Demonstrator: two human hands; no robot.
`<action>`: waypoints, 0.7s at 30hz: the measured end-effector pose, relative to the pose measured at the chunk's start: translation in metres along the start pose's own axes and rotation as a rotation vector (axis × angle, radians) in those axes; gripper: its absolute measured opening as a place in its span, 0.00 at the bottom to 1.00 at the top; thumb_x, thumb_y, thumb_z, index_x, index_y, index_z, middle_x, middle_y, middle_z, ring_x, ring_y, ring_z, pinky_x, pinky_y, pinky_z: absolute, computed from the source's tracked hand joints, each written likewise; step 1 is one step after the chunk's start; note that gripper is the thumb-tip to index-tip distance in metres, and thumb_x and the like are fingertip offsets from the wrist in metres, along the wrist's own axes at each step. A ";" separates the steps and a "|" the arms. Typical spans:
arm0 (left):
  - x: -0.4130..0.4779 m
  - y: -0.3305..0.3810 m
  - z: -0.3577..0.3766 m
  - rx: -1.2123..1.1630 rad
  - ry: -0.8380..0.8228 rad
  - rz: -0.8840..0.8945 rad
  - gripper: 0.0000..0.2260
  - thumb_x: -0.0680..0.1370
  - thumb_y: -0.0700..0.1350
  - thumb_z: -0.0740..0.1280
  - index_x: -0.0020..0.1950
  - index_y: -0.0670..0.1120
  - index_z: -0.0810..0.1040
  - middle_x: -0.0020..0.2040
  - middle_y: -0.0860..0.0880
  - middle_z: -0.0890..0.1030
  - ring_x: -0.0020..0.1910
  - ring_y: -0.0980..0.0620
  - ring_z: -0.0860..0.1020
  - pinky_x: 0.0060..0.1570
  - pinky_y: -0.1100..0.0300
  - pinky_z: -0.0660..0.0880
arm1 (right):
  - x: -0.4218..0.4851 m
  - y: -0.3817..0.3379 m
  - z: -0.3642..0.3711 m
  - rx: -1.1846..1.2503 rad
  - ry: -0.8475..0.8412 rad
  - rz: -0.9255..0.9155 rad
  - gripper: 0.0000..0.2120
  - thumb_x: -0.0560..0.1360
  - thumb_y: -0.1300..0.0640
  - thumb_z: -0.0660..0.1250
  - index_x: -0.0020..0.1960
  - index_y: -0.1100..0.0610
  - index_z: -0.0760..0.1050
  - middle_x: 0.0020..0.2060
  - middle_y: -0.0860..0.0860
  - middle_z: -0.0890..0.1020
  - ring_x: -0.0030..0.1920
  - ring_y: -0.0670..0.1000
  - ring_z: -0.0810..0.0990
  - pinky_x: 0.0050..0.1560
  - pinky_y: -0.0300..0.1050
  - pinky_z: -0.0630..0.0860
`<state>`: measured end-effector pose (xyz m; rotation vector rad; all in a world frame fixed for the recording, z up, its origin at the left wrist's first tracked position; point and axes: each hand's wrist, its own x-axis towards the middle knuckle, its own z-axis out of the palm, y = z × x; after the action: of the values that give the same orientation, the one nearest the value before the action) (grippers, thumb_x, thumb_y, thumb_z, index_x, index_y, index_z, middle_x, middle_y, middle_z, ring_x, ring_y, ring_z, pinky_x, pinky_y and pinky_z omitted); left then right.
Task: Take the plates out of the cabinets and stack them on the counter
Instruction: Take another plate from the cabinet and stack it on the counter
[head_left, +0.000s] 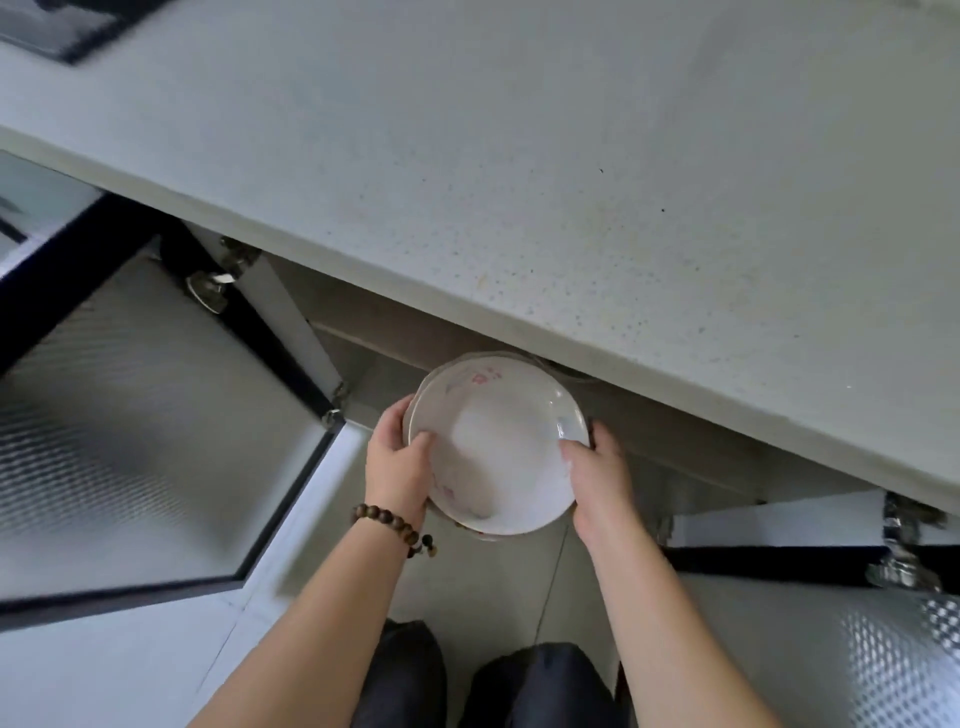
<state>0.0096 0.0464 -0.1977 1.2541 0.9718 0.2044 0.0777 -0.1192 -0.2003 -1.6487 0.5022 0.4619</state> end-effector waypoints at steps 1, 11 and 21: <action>-0.011 0.007 -0.010 0.003 0.007 -0.014 0.19 0.73 0.34 0.61 0.54 0.57 0.78 0.51 0.55 0.81 0.51 0.52 0.79 0.47 0.53 0.79 | -0.015 -0.004 0.001 -0.001 -0.014 0.015 0.14 0.72 0.68 0.61 0.53 0.55 0.77 0.45 0.54 0.83 0.43 0.54 0.81 0.35 0.40 0.75; -0.119 0.082 -0.093 -0.074 0.120 -0.050 0.21 0.73 0.33 0.62 0.53 0.58 0.80 0.47 0.57 0.84 0.46 0.57 0.81 0.37 0.64 0.76 | -0.142 -0.063 0.009 -0.156 -0.148 0.054 0.15 0.74 0.62 0.63 0.57 0.46 0.74 0.50 0.49 0.82 0.51 0.54 0.81 0.54 0.57 0.79; -0.215 0.135 -0.139 -0.302 0.333 0.020 0.17 0.75 0.34 0.62 0.55 0.54 0.79 0.53 0.51 0.82 0.51 0.52 0.81 0.42 0.60 0.78 | -0.226 -0.138 0.021 -0.221 -0.441 -0.104 0.14 0.70 0.66 0.61 0.49 0.51 0.79 0.45 0.52 0.84 0.48 0.55 0.83 0.45 0.51 0.82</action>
<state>-0.1699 0.0582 0.0290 0.9681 1.1635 0.5682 -0.0301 -0.0679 0.0367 -1.7067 0.0381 0.8008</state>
